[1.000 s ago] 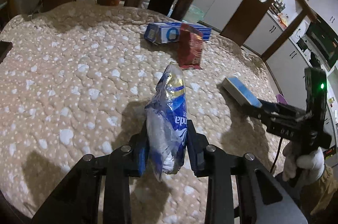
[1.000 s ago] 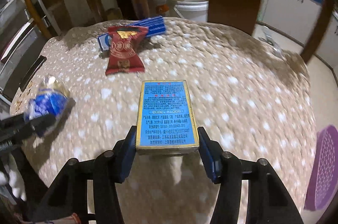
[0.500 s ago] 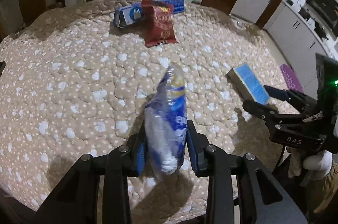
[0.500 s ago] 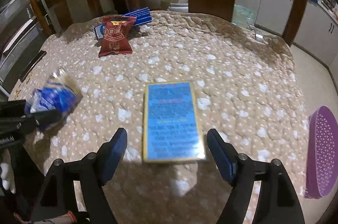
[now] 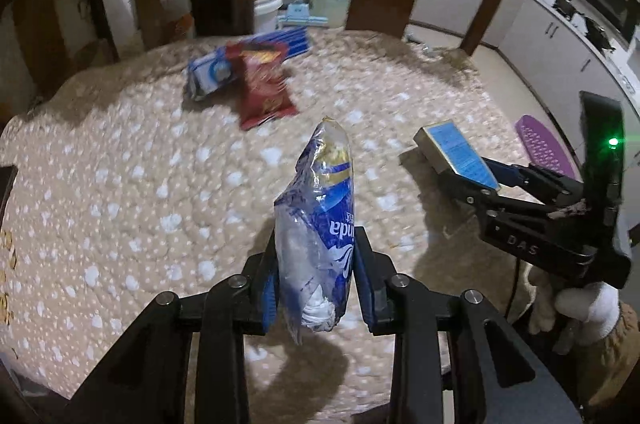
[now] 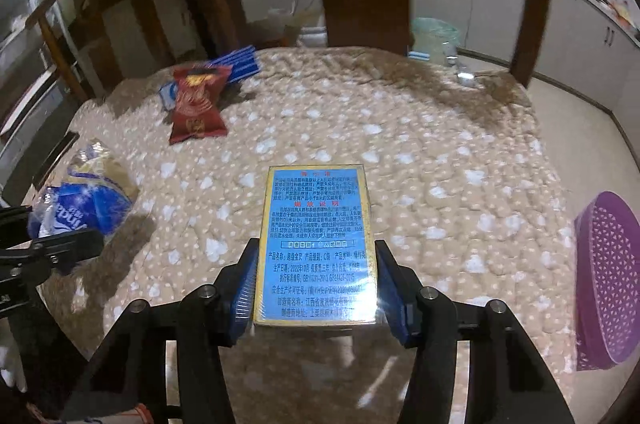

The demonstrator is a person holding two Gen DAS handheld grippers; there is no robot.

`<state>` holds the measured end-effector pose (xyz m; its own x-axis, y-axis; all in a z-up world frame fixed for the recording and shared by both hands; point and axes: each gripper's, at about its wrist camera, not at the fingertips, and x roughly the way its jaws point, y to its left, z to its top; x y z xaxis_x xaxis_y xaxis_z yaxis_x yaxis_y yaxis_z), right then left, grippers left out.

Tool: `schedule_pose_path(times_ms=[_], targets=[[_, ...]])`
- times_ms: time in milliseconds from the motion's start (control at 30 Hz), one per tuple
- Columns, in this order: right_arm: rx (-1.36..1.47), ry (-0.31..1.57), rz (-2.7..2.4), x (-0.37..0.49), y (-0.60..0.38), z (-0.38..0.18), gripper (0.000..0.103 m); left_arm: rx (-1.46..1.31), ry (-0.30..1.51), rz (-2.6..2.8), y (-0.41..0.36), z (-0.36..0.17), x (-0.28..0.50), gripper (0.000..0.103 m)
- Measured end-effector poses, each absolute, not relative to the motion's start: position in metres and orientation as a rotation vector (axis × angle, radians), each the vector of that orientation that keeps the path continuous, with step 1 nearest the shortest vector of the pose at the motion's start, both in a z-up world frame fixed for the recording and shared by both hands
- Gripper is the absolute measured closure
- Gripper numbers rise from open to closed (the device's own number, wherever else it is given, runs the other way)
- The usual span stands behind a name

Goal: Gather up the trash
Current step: 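Carry the tissue bag and card box to the purple basket and release both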

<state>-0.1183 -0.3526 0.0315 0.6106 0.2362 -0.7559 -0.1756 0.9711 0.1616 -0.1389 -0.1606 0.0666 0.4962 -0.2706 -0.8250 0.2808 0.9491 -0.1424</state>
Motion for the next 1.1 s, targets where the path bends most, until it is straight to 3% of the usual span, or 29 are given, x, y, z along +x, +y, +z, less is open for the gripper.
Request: schedule_pose_path(times_ms=[667,1100], targets=[[0.261,0.790,-0.056,-0.146,-0.499,0.048,0.044,0.167,0.952,-0.513,-0.280,0.094,-0.132,0.072],[0.483,0.728,-0.309,-0.175,-0.646,0.050,0.044,0.240,0.920,-0.750,-0.419,0.116,-0.104,0.072]])
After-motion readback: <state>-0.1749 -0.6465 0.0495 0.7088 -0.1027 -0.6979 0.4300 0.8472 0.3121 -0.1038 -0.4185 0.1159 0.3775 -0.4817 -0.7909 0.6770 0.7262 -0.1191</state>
